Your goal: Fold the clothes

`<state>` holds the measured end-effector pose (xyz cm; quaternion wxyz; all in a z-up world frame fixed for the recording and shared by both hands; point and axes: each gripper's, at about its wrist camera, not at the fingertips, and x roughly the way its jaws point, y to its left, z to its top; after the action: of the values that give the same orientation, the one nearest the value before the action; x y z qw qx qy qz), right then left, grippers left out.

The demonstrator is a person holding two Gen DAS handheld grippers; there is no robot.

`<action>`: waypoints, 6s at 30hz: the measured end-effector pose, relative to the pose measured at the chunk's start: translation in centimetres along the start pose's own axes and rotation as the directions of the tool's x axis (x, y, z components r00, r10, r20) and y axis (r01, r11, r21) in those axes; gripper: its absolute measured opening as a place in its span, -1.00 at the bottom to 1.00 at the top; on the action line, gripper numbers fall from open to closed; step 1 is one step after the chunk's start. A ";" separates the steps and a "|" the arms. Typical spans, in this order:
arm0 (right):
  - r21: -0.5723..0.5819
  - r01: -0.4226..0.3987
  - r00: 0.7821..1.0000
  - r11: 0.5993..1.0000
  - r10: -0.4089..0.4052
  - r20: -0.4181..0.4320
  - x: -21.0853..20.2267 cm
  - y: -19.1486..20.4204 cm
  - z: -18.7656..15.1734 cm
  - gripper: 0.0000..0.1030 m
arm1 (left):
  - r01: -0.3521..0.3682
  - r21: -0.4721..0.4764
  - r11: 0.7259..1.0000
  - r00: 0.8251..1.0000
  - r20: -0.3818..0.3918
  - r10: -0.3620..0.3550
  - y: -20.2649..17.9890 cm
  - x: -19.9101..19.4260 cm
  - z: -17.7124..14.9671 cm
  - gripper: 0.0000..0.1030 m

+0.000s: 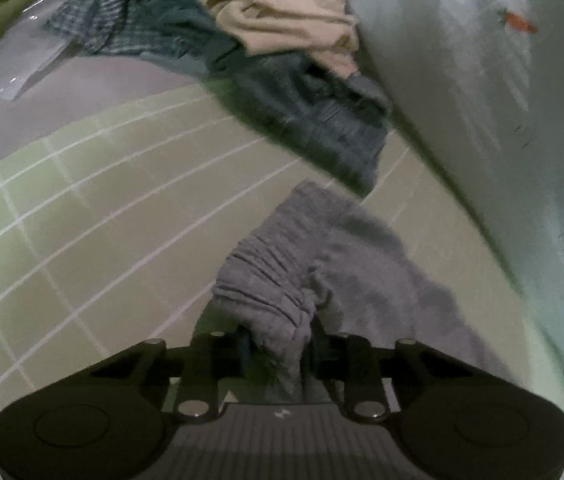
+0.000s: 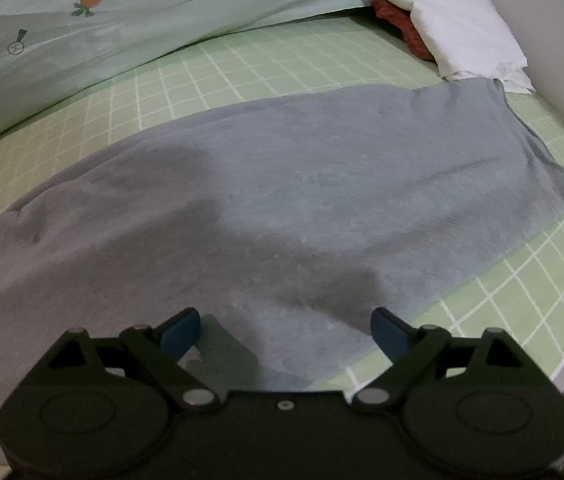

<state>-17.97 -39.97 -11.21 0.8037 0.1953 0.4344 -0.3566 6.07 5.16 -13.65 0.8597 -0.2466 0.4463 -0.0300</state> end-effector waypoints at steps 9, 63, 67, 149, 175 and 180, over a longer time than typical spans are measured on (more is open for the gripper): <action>-0.036 -0.006 0.999 0.999 0.007 0.039 0.4 -3.2 2.1 0.81 | 0.118 0.212 0.970 0.980 0.132 -0.148 -9.9 -2.3 -0.5 -0.53; -0.085 0.072 0.997 0.994 -0.071 0.004 8.2 -18.4 12.1 0.81 | 0.033 0.528 0.849 0.999 -0.006 -0.035 -32.7 2.9 -16.7 -0.78; -0.076 0.070 0.998 0.995 -0.070 0.006 8.3 -18.9 12.2 0.81 | 0.081 0.565 0.821 0.997 -0.052 -0.062 -34.5 3.8 -18.3 -0.72; 0.035 -0.275 0.956 0.961 0.270 0.115 2.3 -9.5 8.9 0.22 | 0.014 0.521 0.854 1.000 0.003 -0.018 -20.0 -2.6 -10.1 0.70; 0.165 -0.504 0.863 0.848 0.500 0.068 5.3 -4.1 14.5 0.45 | -0.013 0.505 0.863 0.999 -0.033 0.035 -20.4 0.3 -9.0 0.71; 0.174 -0.349 0.936 0.921 0.350 0.029 5.1 -7.4 11.6 0.44 | -0.003 0.497 0.868 0.996 -0.074 0.046 -19.1 -0.2 -10.1 0.71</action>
<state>-15.14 -54.21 -9.14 0.8334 0.3403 0.3604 -0.2443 1.27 -15.58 -9.77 0.8750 -0.0104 0.4625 -0.1427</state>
